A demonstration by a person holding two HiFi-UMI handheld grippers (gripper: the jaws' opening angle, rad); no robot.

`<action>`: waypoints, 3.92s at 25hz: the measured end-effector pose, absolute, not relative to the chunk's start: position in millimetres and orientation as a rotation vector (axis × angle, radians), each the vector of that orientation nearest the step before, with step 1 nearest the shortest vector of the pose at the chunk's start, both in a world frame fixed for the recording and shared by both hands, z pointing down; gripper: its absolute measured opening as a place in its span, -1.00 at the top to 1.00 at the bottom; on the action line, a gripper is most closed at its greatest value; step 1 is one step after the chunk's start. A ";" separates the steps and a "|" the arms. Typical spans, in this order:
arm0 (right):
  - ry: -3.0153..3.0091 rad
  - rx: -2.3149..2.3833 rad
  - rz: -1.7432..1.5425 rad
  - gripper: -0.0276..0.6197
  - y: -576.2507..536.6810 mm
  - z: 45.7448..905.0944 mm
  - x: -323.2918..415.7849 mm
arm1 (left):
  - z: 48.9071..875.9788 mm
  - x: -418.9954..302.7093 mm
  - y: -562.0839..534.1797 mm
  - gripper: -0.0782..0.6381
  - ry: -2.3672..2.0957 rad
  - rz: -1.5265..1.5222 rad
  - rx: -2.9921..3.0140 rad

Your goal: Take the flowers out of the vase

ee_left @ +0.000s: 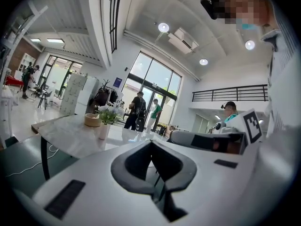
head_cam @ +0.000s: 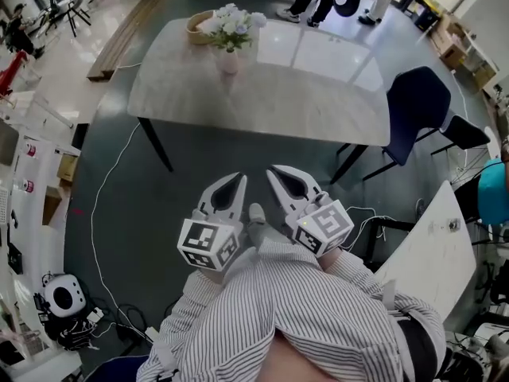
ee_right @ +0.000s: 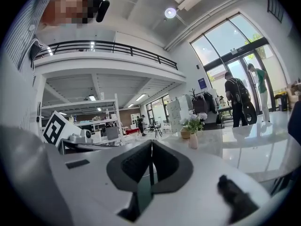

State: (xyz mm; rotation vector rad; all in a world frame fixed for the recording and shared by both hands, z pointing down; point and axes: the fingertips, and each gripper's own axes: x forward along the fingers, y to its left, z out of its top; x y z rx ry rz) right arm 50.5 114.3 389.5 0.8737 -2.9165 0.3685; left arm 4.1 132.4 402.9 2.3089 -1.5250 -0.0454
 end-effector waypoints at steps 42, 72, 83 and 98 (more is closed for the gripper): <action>-2.990 0.869 0.462 0.87 -126.3 390.4 18.5 | 413.8 -16.6 -105.4 0.75 -1.524 0.028 2.294; -2.975 1.103 0.328 0.87 -300.3 355.4 -100.7 | 381.1 -133.9 -297.2 0.75 -1.326 0.049 2.480; -2.950 1.194 0.376 0.87 -297.1 372.0 -98.4 | 393.3 -125.7 -303.4 0.75 -1.207 0.083 2.527; -2.905 1.148 0.473 0.87 -306.6 376.1 -76.6 | 392.7 -117.4 -302.2 0.75 -1.264 0.065 2.454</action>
